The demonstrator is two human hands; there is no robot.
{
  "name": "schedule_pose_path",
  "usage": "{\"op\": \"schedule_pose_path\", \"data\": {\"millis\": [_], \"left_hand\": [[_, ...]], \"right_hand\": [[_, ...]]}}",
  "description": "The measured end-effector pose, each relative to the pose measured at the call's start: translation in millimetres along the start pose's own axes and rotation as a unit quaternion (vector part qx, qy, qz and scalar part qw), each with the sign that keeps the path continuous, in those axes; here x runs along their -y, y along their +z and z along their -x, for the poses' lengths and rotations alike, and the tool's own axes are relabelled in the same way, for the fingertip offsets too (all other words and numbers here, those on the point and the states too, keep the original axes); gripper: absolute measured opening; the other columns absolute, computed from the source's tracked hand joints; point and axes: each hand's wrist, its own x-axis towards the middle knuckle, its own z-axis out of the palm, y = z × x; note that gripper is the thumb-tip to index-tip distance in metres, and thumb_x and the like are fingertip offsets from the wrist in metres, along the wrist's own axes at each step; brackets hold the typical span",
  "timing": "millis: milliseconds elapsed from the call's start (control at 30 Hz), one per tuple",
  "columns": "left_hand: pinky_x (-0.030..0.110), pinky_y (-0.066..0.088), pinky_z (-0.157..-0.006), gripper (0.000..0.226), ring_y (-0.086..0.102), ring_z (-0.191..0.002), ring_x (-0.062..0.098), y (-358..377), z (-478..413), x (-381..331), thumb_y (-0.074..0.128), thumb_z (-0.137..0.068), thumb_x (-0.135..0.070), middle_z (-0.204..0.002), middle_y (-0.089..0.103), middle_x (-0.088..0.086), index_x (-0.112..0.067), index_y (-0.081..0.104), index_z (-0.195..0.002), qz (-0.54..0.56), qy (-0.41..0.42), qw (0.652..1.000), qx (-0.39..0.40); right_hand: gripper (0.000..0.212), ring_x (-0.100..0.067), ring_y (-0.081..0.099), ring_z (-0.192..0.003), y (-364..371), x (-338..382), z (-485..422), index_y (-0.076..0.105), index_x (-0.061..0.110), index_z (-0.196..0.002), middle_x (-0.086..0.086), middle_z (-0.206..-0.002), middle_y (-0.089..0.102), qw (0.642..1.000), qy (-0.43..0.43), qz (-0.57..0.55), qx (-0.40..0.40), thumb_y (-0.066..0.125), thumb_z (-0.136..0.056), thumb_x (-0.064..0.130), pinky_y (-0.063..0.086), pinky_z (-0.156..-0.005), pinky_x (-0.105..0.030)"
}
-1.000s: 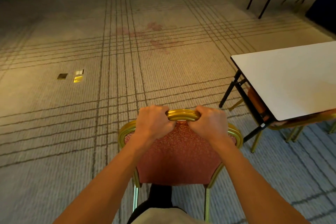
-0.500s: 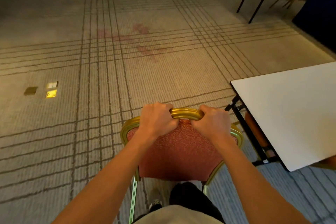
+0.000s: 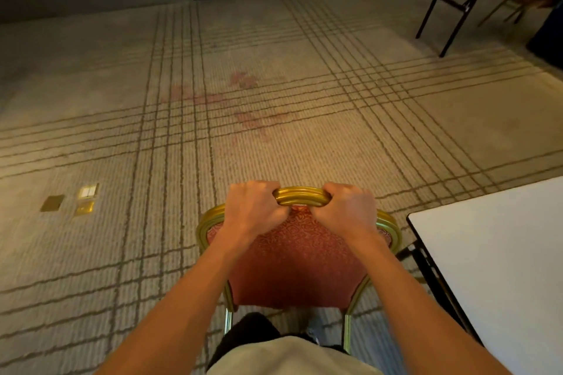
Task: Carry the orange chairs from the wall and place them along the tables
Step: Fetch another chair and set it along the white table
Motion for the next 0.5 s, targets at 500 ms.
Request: {"op": "schedule_pose_path", "data": {"millis": [500], "left_hand": [[0.034,0.045,-0.052,0.032,0.067,-0.063,0.033,80,-309,90,0.062,-0.067,-0.047,-0.063,0.069,0.004,-0.016,0.060,-0.061,0.036,-0.006,0.999,-0.006]], "right_hand": [[0.037,-0.029,0.062,-0.050,144,-68,-284,0.059,0.015,-0.055,-0.002,-0.053,0.061,1.000,0.012,0.002,0.011,0.059,-0.064,0.051,0.043,-0.045,-0.030]]}}
